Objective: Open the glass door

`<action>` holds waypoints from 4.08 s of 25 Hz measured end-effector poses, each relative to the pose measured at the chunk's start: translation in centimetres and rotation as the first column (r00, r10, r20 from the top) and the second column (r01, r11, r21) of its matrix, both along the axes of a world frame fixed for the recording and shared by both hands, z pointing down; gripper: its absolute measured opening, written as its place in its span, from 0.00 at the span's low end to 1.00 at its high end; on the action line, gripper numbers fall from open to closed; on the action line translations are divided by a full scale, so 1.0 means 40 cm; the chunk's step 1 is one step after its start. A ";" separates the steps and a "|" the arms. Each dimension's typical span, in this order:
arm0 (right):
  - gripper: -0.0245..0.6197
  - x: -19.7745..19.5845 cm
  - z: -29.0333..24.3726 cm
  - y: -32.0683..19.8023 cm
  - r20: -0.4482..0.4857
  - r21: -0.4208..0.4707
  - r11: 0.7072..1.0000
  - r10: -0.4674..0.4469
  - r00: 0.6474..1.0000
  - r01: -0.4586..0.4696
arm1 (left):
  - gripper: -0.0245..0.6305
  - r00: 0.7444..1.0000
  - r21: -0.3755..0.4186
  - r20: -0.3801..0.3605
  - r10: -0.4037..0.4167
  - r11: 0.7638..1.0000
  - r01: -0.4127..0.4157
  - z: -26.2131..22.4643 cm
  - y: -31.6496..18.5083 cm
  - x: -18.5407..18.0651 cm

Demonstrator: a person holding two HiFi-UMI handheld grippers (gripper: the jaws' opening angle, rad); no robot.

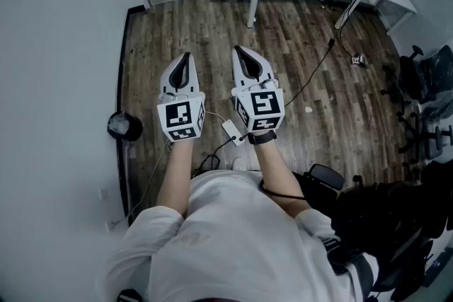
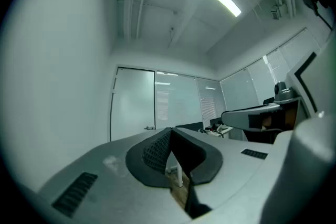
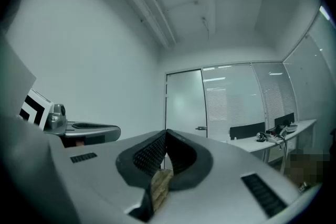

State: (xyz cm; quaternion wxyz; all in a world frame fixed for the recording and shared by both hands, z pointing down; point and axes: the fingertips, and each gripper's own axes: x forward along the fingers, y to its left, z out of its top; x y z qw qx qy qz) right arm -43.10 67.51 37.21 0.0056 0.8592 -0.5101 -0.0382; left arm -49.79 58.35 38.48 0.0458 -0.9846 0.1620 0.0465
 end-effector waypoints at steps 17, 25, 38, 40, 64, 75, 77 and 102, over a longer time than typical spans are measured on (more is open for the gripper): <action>0.04 0.218 0.118 0.064 0.124 -0.013 1.000 -0.013 0.992 0.015 | 0.04 0.998 -0.151 0.056 0.020 0.988 -0.011 0.097 0.053 0.118; 0.04 0.342 0.137 -0.066 0.102 -0.014 0.998 -0.053 0.993 0.054 | 0.04 0.992 -0.129 0.050 0.112 0.986 -0.105 0.124 -0.039 0.320; 0.04 0.650 0.055 -0.565 0.051 -0.058 0.996 -0.066 0.997 0.069 | 0.04 0.987 -0.120 -0.070 0.145 0.981 -0.153 -0.033 -0.543 0.655; 0.04 0.681 0.061 -0.661 0.056 -0.074 0.993 -0.086 0.995 0.090 | 0.04 0.985 -0.115 -0.066 0.158 0.980 -0.165 -0.023 -0.616 0.690; 0.04 1.325 0.080 -1.213 0.082 0.019 0.986 -0.168 0.982 0.167 | 0.04 0.982 -0.114 -0.037 0.187 0.975 -0.190 0.052 -1.091 1.365; 0.04 1.750 -0.024 -1.487 0.057 0.046 0.951 -0.309 0.949 0.307 | 0.04 0.999 -0.079 -0.039 0.035 0.996 -0.038 -0.019 -1.337 1.769; 0.04 1.810 -0.017 -1.521 0.071 0.050 0.947 -0.321 0.944 0.318 | 0.04 0.999 -0.080 -0.033 0.023 0.996 -0.025 -0.010 -1.375 1.837; 0.04 2.543 0.028 -2.056 0.177 0.007 1.000 -0.003 0.984 0.002 | 0.04 0.938 -0.052 0.084 0.337 0.941 -0.334 0.024 -1.997 2.651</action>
